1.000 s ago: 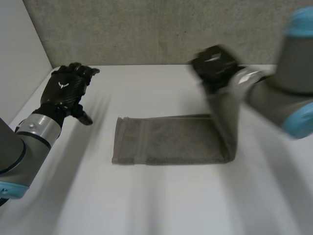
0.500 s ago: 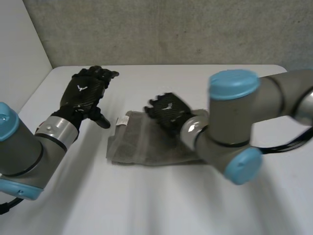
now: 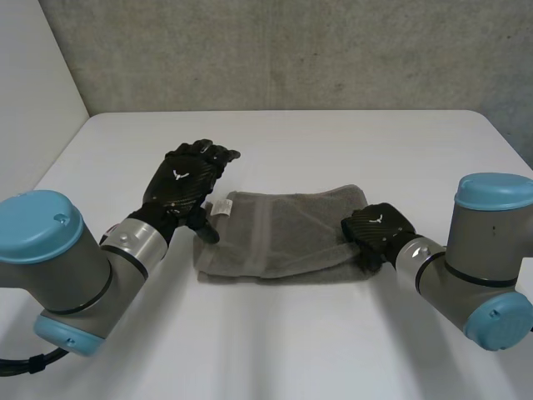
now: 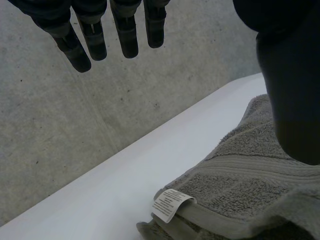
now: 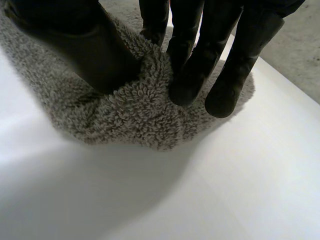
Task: Fold the towel.
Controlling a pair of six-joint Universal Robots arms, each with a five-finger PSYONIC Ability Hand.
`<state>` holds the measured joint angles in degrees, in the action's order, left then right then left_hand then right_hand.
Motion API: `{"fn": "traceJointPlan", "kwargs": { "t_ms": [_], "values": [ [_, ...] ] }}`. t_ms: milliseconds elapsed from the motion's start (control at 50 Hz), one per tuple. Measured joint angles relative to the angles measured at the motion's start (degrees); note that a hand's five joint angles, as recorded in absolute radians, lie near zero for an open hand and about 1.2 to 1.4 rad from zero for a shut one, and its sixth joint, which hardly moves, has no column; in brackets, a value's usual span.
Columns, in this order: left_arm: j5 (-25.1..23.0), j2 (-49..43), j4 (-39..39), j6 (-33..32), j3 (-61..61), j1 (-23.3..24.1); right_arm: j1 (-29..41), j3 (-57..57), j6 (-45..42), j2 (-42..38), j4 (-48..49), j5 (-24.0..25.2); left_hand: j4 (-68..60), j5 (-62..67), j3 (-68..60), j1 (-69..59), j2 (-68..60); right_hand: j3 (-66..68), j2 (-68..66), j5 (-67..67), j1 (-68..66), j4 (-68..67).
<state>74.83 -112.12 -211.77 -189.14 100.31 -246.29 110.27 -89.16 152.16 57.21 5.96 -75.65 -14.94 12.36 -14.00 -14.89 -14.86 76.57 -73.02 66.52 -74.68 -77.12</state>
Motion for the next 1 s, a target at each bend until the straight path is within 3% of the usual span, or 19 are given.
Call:
{"fn": "traceJointPlan", "kwargs": {
  "t_ms": [140,320,580,720,780,880,900,960,1000],
  "values": [
    [0.6,0.7,0.3,0.1,0.1,-0.2,-1.1,-0.8,-6.0,3.3,-1.6,-2.0,0.0,0.0,0.0,0.0,0.0,0.0,0.0,0.0,0.0,0.0],
    [1.6,2.6,0.7,0.4,-0.3,-0.2,-3.4,0.2,-24.6,7.0,-14.5,-5.2,0.0,0.0,0.0,0.0,0.0,0.0,-0.9,0.0,0.0,0.0],
    [1.6,3.6,0.7,0.4,-0.4,-0.1,-8.2,1.1,-27.4,10.7,-16.5,-6.3,0.0,0.0,0.0,0.0,0.0,0.0,-0.9,0.0,-0.6,-0.1],
    [2.0,3.7,0.7,0.4,-0.8,0.0,0.1,4.0,-25.8,11.9,-9.8,-3.4,0.0,0.0,0.0,0.0,0.0,0.0,-1.7,0.0,-1.1,-0.1],
    [2.6,4.0,0.7,0.5,-0.9,0.1,8.3,3.8,-25.3,11.3,-4.9,1.7,0.0,0.0,0.0,0.0,0.0,0.0,-2.2,0.0,-1.1,-0.1],
    [3.3,4.1,0.7,0.5,-0.8,0.6,15.5,2.1,-25.0,9.5,-2.0,8.6,0.0,0.0,0.0,0.0,0.0,0.0,-2.2,0.0,-1.1,-0.1],
    [3.3,4.1,0.7,0.5,-0.8,0.6,16.1,1.8,-24.9,9.3,-1.8,9.4,0.0,0.0,0.0,0.0,0.0,-2.1,0.6,-2.4,1.8,2.3],
    [3.5,4.1,0.8,0.5,-0.8,0.9,17.6,0.9,-23.5,8.4,-1.6,11.4,0.0,0.0,0.0,0.0,0.0,-36.6,36.7,-38.5,37.0,37.0],
    [3.5,4.1,0.8,0.5,-0.9,1.0,17.6,0.6,-21.9,8.4,-1.7,10.9,0.0,0.0,0.0,0.0,0.0,-52.8,51.7,-54.6,52.0,53.2]
  ]
}}
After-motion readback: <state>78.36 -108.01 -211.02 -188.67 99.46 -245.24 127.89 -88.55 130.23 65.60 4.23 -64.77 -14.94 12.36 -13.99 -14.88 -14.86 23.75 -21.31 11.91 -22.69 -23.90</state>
